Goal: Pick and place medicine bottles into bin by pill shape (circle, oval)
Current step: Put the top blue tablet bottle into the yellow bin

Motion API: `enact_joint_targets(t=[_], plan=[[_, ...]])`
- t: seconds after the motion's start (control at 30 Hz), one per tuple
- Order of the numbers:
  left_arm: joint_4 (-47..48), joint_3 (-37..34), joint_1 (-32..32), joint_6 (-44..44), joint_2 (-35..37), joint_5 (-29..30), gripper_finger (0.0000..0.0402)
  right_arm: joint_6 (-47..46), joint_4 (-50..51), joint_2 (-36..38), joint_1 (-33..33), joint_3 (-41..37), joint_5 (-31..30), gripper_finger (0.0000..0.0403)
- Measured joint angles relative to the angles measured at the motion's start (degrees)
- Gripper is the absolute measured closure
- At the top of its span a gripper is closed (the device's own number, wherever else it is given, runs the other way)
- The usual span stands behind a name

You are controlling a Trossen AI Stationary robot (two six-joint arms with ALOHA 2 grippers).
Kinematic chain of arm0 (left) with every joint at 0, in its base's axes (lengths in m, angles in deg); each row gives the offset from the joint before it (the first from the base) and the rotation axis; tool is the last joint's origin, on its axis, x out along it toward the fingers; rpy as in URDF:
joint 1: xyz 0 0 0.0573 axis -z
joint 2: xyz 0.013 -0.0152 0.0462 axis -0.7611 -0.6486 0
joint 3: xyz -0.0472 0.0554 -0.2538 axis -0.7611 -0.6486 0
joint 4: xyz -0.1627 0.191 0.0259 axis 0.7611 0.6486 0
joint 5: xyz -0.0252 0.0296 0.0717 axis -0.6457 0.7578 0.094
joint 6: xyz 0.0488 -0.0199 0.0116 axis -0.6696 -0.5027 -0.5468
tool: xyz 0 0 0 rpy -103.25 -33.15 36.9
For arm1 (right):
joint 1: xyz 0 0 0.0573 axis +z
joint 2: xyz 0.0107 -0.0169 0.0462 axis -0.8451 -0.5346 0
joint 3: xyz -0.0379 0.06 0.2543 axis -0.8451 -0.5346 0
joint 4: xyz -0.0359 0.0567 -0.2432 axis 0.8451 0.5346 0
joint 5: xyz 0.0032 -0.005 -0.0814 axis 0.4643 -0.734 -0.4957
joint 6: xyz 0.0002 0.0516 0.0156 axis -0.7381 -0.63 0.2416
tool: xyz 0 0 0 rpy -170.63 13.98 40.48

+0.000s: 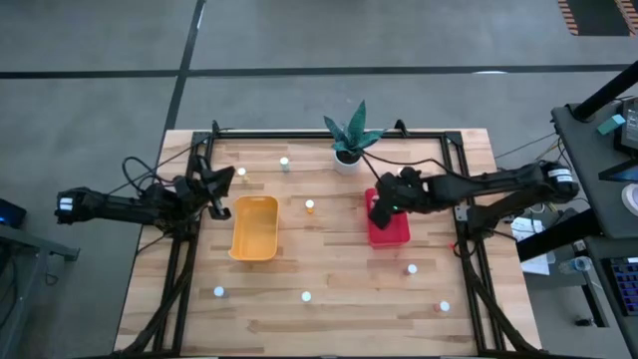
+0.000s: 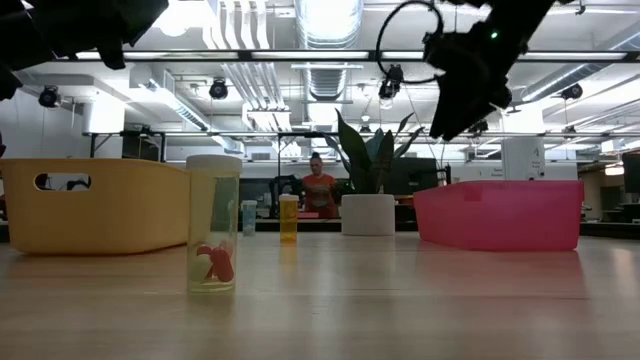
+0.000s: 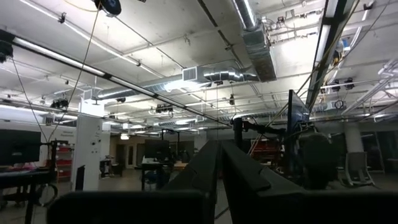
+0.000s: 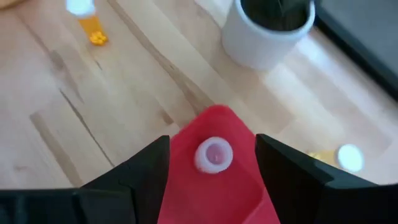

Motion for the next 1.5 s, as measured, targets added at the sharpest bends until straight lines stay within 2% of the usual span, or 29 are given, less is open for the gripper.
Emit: enact_joint_targets(t=[0.1, 0.23, 0.47, 0.67, 0.97, 1.1, 1.3, 1.5], plan=[[0.1, 0.0, 0.0, 2.9, -1.3, 0.0, 0.0394, 5.1, -6.2, 2.7, 2.2, -2.4, -2.0, 0.0177], [0.0, 0.0, 0.0, 8.6, -3.3, 0.0, 0.0394, 15.0, -18.6, 7.5, 3.5, -6.8, -1.7, 0.0177], [-0.1, 0.9, 0.0, 21.2, -8.5, 0.0, 0.0394, 28.4, -36.8, 16.6, 3.5, -16.0, 5.7, 0.0177], [0.0, 3.4, 0.0, 27.4, -13.8, -0.1, 0.0394, 30.9, -46.2, 24.1, 3.5, -23.9, 9.4, 0.0177], [2.4, 11.8, 0.0, 31.5, -22.8, -0.5, 0.0394, 31.0, -49.0, 32.1, 3.4, -30.5, 9.4, 0.0177], [12.7, 17.4, 0.0, 35.2, -25.2, -0.4, 0.0394, 32.0, -49.2, 34.1, 3.4, -32.1, 9.4, 0.0177], [39.1, 28.9, -0.8, 41.7, -28.2, -0.3, 0.0394, 32.8, -49.3, 36.8, 3.3, -33.4, 9.4, 0.0177], [65.8, 41.5, -4.5, 48.0, -32.9, -2.2, 0.0394, 32.9, -48.6, 38.0, 3.3, -33.6, 9.4, 0.0177]])
